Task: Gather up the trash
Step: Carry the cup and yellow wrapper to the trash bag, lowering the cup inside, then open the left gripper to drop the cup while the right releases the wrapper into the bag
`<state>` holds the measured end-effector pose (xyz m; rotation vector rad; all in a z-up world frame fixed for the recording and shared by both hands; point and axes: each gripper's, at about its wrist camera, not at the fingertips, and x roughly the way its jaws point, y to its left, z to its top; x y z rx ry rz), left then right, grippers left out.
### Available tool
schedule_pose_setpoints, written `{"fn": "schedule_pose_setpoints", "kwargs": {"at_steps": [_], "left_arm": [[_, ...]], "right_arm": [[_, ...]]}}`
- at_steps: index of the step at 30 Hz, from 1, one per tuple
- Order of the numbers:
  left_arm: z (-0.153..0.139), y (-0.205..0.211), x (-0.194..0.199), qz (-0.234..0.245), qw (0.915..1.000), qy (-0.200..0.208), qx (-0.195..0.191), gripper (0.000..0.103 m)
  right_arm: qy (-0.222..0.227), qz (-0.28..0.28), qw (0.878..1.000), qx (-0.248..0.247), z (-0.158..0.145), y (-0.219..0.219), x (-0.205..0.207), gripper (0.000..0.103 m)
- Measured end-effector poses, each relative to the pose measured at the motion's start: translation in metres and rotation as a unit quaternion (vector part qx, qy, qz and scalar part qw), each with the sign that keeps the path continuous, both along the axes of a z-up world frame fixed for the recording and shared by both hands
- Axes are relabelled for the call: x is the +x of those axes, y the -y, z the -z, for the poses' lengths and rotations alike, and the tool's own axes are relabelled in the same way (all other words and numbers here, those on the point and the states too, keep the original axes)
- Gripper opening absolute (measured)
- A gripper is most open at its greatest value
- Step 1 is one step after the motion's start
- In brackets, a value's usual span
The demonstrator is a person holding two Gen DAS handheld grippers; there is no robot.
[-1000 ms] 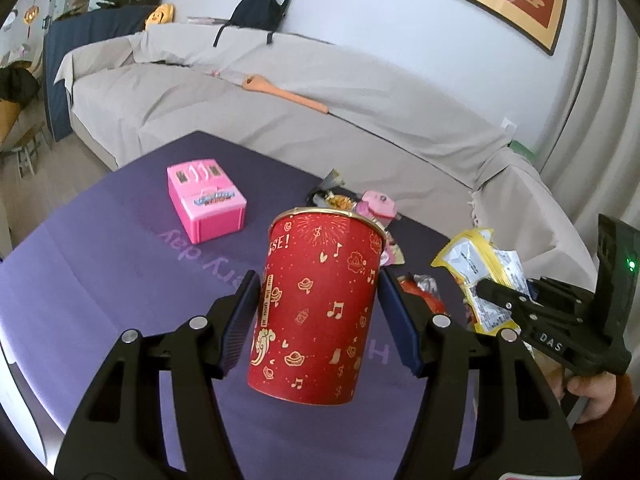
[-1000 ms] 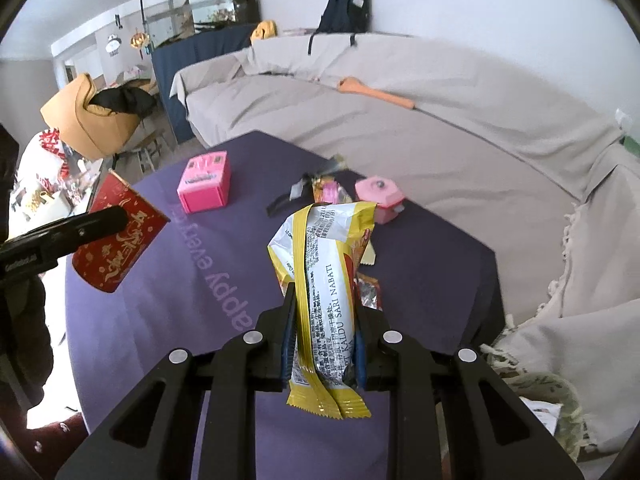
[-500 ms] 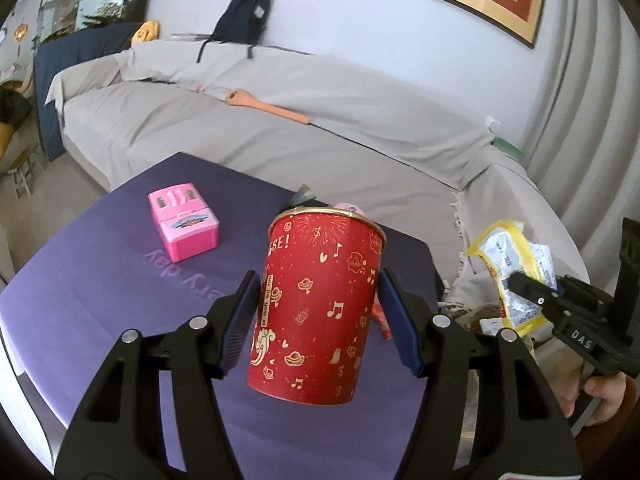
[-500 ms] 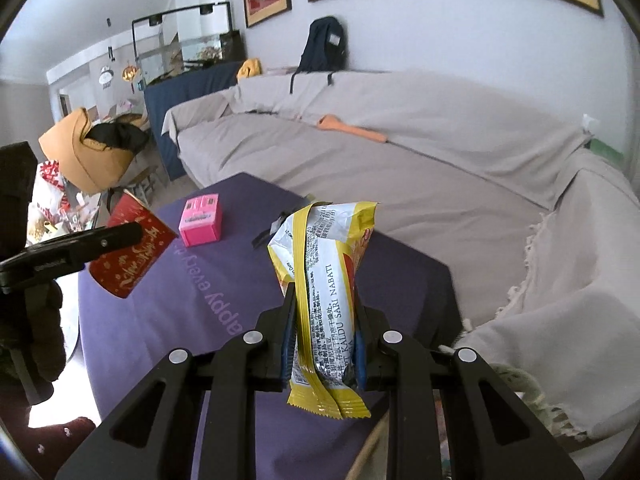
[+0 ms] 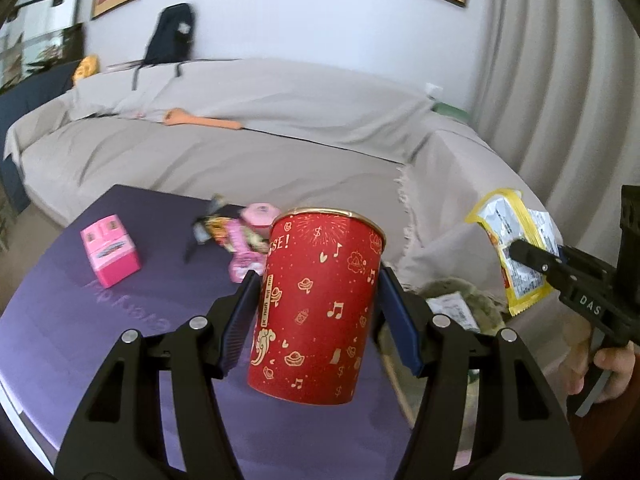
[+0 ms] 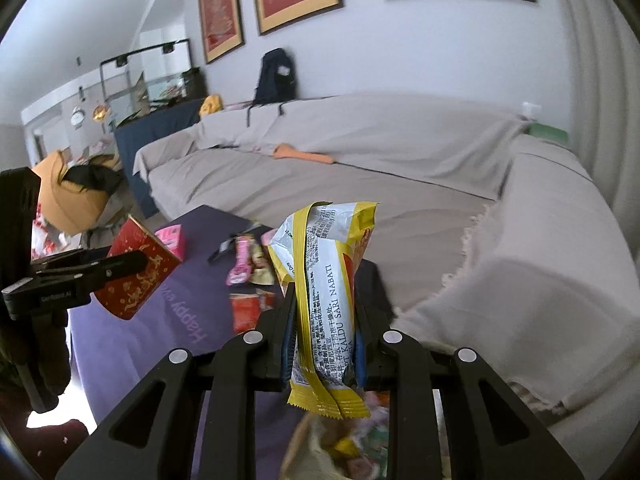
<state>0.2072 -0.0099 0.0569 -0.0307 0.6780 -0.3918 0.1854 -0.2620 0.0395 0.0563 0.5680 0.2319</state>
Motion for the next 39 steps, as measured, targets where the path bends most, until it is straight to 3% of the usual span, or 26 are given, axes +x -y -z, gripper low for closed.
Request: {"fn": "schedule_pose_setpoints", "kwargs": {"at_steps": [14, 23, 27, 33, 39], "left_arm": [[0.040, 0.103, 0.002, 0.119, 0.9911, -0.056, -0.018, 0.057], [0.110, 0.199, 0.012, 0.205, 0.9698, -0.132, 0.004, 0.057], [0.143, 0.236, 0.016, 0.222, 0.9632, -0.145, 0.044, 0.055], [0.172, 0.249, 0.030, 0.231, 0.9559, -0.169, 0.064, 0.054], [0.176, 0.244, 0.040, 0.221, 0.9569, -0.185, 0.039, 0.059]], "right_arm": [[-0.004, 0.078, 0.997, 0.016, 0.026, 0.088, -0.029, 0.023], [-0.026, 0.127, 0.991, 0.010, 0.070, 0.129, -0.028, 0.023], [-0.032, 0.139, 0.990, 0.015, 0.084, 0.141, -0.030, 0.023], [-0.044, 0.146, 0.988, 0.038, 0.103, 0.156, -0.025, 0.023], [-0.055, 0.146, 0.987, 0.042, 0.111, 0.158, -0.018, 0.023]]}}
